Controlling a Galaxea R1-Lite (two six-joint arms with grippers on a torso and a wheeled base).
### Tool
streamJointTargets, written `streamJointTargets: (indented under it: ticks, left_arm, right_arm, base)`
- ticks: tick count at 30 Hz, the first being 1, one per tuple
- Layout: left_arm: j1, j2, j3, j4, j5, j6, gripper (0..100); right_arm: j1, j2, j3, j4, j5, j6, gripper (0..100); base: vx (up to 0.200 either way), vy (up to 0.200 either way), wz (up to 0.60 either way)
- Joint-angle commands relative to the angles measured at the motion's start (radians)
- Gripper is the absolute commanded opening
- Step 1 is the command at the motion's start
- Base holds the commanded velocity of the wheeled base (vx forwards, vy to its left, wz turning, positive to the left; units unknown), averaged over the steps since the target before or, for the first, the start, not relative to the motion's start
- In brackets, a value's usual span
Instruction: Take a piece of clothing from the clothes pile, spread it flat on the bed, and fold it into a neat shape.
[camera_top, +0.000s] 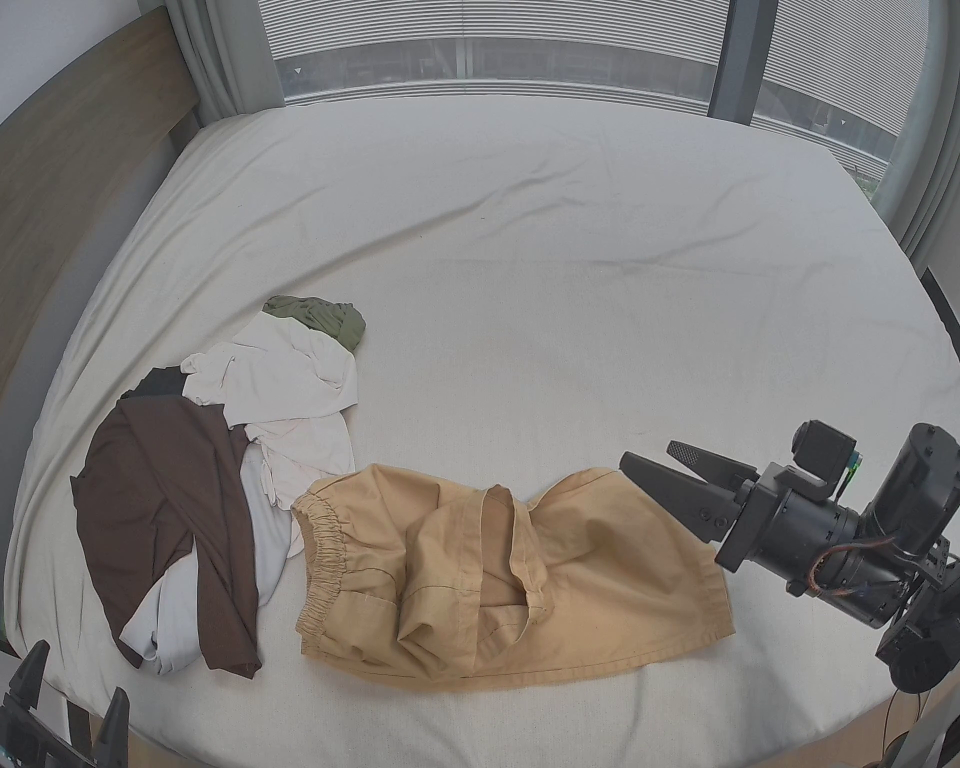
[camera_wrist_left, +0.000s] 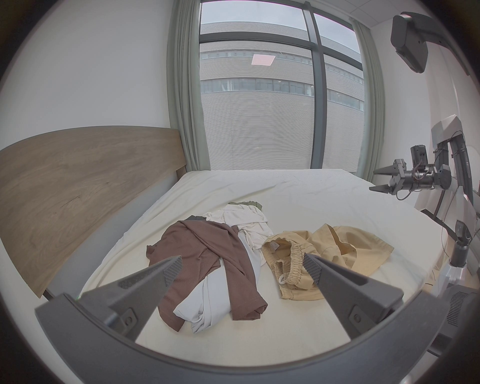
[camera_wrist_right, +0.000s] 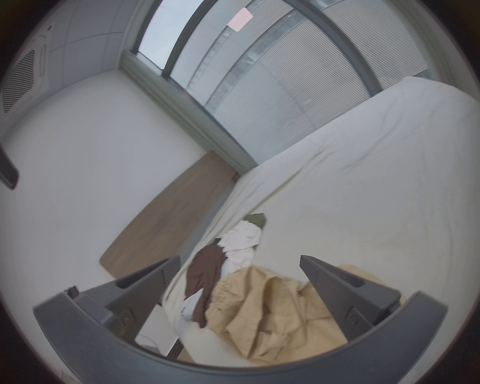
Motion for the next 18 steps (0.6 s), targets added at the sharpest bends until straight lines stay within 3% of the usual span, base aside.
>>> streamJointTargets:
  ticks: [1,9,13,18]
  left_arm:
    - [0.001,-0.016,0.018,-0.002,-0.001,0.002,100]
    - [-0.002,-0.016,0.007,-0.022,-0.005,-0.004,100]
    - [-0.087,0.238,-0.412,-0.143,0.011,-0.070,100]
    - [-0.196,0.436,-0.504,-0.105,-0.029,-0.088,100]
  right_arm:
    - [-0.006,-0.038,-0.035,0.037,0.042,-0.008,100]
    - [0.017,0.012,-0.020,0.033,0.047,-0.008,100]
    - [0.021,0.018,-0.019,0.019,0.048,-0.007,100]
    - [0.023,0.027,-0.008,0.019,0.044,-0.007,100]
  base:
    - [0.000,0.000,0.00]
    - [0.000,0.000,0.00]
    - [0.000,0.000,0.00]
    - [0.000,0.000,0.00]
